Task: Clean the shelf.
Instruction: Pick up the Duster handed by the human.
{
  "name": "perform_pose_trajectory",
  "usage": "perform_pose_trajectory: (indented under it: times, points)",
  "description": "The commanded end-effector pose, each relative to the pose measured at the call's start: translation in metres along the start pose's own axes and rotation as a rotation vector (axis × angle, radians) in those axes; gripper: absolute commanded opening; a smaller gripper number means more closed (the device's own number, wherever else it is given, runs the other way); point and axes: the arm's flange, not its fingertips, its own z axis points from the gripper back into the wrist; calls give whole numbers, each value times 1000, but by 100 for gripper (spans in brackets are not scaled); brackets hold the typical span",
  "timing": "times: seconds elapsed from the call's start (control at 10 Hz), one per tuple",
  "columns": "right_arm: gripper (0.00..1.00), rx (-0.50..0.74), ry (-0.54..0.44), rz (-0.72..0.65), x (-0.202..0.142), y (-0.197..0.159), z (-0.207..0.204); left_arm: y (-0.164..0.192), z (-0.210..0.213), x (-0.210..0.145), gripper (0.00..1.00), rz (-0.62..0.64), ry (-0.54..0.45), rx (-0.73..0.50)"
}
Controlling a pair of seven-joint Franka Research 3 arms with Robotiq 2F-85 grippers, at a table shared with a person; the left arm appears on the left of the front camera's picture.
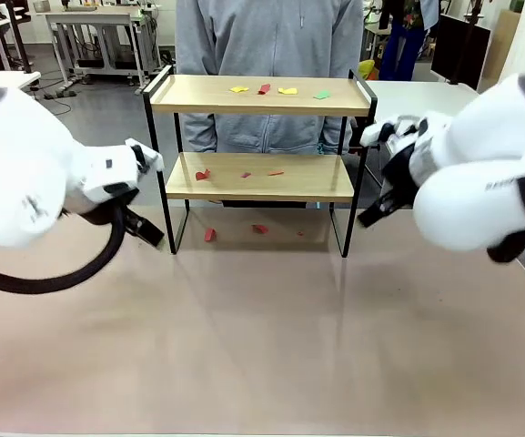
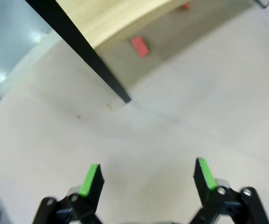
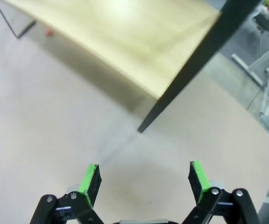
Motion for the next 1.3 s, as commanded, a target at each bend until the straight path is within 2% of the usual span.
perform_pose_trajectory:
  times: [0.0,0.2,0.3,0.4,0.5,0.7,0.8,0.9,1.0,1.2]
  points:
    - [100,118,-31,15,12,-50,32,53,44,12,100,-46,14,-166]
    - [100,235,-78,54,11,-106,47,95,61,15,100,-135,-18,-344]
    - [100,292,-109,82,4,-137,48,122,65,10,100,-201,-67,-468]
    - [100,351,-159,167,-6,-164,45,146,65,1,100,-298,-143,-538]
    - [100,407,-207,223,-17,-187,41,168,56,-7,100,-337,-261,-585]
    - [100,514,-319,242,-42,-223,30,191,31,-23,100,-402,-426,-695]
    - [100,518,-356,206,-52,-233,25,193,25,-25,100,-388,-474,-696]
    - [100,492,-343,157,-57,-230,21,195,26,-26,100,-365,-476,-684]
    - [100,464,-345,229,-54,-212,49,184,42,-37,100,-378,-455,-634]
    - [100,464,-345,229,-54,-212,49,184,42,-37,100,-378,-455,-634]
